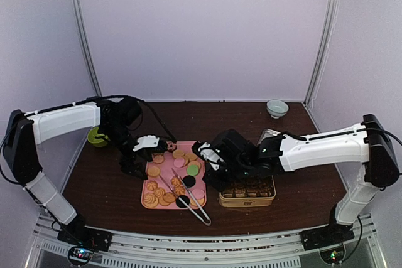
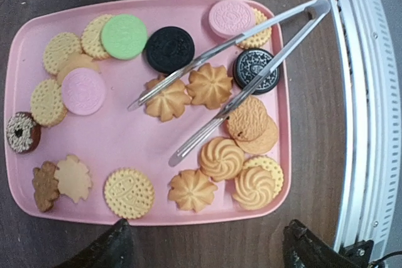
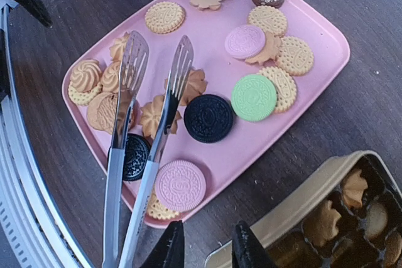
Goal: Pack the cookies
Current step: Pick up the clamp from the plate.
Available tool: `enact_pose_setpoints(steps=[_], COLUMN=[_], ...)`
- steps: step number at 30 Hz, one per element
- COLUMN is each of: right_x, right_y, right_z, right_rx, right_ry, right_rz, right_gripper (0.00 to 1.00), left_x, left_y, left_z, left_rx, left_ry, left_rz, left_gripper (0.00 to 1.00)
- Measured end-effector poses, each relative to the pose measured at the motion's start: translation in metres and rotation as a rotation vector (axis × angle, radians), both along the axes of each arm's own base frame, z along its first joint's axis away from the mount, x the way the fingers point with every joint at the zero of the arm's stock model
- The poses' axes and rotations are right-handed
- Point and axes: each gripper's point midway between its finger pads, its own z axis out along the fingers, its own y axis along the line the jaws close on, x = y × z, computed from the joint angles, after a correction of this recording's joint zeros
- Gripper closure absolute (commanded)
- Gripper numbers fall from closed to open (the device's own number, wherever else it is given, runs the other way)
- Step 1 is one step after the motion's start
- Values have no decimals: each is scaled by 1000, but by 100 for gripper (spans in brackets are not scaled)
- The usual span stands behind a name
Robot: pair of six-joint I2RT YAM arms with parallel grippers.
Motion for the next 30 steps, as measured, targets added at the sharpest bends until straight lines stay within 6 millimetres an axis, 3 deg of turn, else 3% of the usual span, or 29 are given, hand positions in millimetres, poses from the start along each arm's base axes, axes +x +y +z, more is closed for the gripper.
enact_pose_setpoints(steps=[4, 9, 14, 20, 21, 24, 30], right_x=[-5, -4, -6, 1, 2, 5, 8], right_y=[-17, -29, -55, -72, -74, -76, -77], right_z=[23, 58, 60, 66, 67, 70, 72], right_rx=[99, 264, 329, 379, 383, 393, 403], right_ry=[-8, -45, -61, -72, -74, -79, -86], right_rz=[-54, -121, -187, -249, -254, -266, -274], right_gripper=[68, 58, 58, 61, 61, 63, 63], left_x=[5, 15, 7, -1, -2, -2, -6], left_y=[-18, -37, -48, -50, -50, -48, -47], left_z=[-25, -37, -51, -65, -66, -70, -73], left_rx=[94, 141, 184, 227, 233, 249, 263], left_ry=[-58, -148, -175, -172, -175, -180, -174], left_rz=[-138, -246, -338, -387, -390, -397, -419], left_gripper=[33, 50, 63, 68, 73, 100, 100])
